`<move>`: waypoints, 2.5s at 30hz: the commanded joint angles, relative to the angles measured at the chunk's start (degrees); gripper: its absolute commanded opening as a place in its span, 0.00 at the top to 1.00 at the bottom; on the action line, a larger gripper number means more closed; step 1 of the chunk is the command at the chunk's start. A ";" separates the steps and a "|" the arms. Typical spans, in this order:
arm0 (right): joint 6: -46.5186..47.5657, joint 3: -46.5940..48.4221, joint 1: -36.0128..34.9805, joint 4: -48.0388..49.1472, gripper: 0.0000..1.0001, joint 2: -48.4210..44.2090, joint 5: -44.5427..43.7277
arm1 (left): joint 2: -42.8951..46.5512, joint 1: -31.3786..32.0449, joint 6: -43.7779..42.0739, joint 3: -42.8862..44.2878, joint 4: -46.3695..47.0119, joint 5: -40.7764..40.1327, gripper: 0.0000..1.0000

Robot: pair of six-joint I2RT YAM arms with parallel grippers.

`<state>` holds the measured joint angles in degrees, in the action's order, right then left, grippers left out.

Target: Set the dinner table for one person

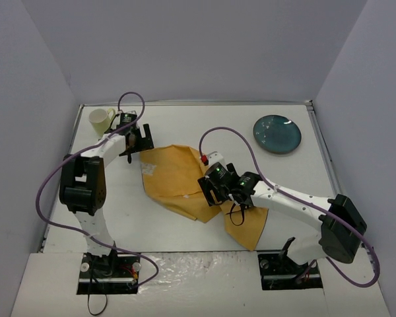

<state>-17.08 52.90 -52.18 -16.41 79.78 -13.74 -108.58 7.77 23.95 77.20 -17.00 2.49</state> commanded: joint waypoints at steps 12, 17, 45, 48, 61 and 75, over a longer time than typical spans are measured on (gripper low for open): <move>-1.84 -0.84 -0.29 1.70 0.23 -6.78 -1.22 | -6.50 -0.95 -13.85 5.73 -1.14 7.40 0.10; -2.44 -1.10 -0.25 1.60 0.23 -7.49 -1.20 | -7.14 -0.61 -15.20 4.36 -1.29 7.65 0.12; -8.35 -3.03 -0.34 -0.78 0.21 -5.91 -0.84 | -7.95 1.46 -14.07 3.59 -3.40 12.85 0.94; -9.12 -3.28 -0.72 -1.10 0.21 -4.61 -0.67 | -7.23 1.46 -13.86 3.88 -3.75 13.21 1.00; -11.41 -4.30 -1.26 -1.92 0.37 1.29 -2.81 | -0.48 1.37 -12.92 4.50 -7.11 10.83 1.00; -8.08 7.88 -1.17 -13.80 1.00 -6.37 -10.66 | 8.23 0.98 -12.24 7.38 -10.91 6.69 1.00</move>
<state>-27.36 53.17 -52.97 -25.02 78.42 -18.79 -107.84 8.67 11.01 80.25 -25.77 11.61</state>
